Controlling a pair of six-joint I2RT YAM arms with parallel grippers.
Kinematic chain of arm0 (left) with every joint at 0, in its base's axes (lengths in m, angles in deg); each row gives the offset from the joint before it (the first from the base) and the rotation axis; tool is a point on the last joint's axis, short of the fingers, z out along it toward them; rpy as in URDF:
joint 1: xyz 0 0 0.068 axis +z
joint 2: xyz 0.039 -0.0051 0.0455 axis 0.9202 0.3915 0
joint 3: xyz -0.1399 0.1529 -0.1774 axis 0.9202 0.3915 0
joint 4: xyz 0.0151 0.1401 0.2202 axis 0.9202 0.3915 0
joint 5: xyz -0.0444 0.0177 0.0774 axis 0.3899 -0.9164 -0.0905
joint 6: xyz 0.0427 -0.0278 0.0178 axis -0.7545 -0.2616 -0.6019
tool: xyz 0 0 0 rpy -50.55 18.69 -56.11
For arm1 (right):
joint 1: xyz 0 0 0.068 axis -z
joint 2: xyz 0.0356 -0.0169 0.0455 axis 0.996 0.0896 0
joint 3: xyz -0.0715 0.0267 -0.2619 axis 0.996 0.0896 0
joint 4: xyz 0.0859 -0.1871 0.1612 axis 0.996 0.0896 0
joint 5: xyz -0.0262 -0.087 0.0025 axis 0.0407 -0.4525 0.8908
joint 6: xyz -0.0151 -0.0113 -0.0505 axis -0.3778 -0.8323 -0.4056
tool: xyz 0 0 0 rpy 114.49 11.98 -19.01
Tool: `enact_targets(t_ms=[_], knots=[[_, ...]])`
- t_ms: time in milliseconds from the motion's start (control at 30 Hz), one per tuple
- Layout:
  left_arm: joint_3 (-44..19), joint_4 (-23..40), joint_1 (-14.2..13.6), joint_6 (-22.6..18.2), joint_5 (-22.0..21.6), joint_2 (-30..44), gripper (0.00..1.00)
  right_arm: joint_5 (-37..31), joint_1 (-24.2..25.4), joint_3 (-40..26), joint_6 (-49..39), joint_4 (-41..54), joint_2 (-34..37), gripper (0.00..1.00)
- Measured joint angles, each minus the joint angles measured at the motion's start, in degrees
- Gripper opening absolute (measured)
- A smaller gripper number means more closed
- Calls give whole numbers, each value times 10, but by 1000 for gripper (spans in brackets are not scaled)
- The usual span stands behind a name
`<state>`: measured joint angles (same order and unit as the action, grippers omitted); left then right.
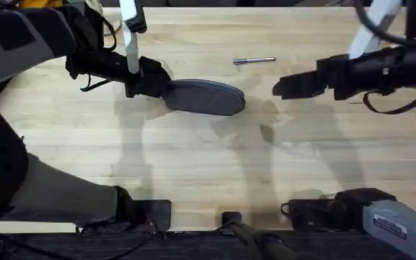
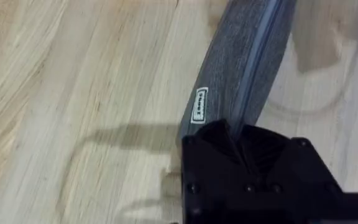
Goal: Unzip the bag, pick up the pens from the table one at a time and place them inside, then zip the bag closed.
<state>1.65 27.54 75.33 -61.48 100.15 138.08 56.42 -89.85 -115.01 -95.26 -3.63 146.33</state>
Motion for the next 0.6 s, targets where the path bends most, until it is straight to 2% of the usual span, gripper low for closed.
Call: enact_targets(t_ms=[233, 600], knots=[[0, 0, 0, 0, 0, 0, 42, 17, -40, 0, -57, -5, 33, 998], [0, 0, 0, 0, 0, 0, 42, 17, -47, 0, -71, -33, 132, 998]])
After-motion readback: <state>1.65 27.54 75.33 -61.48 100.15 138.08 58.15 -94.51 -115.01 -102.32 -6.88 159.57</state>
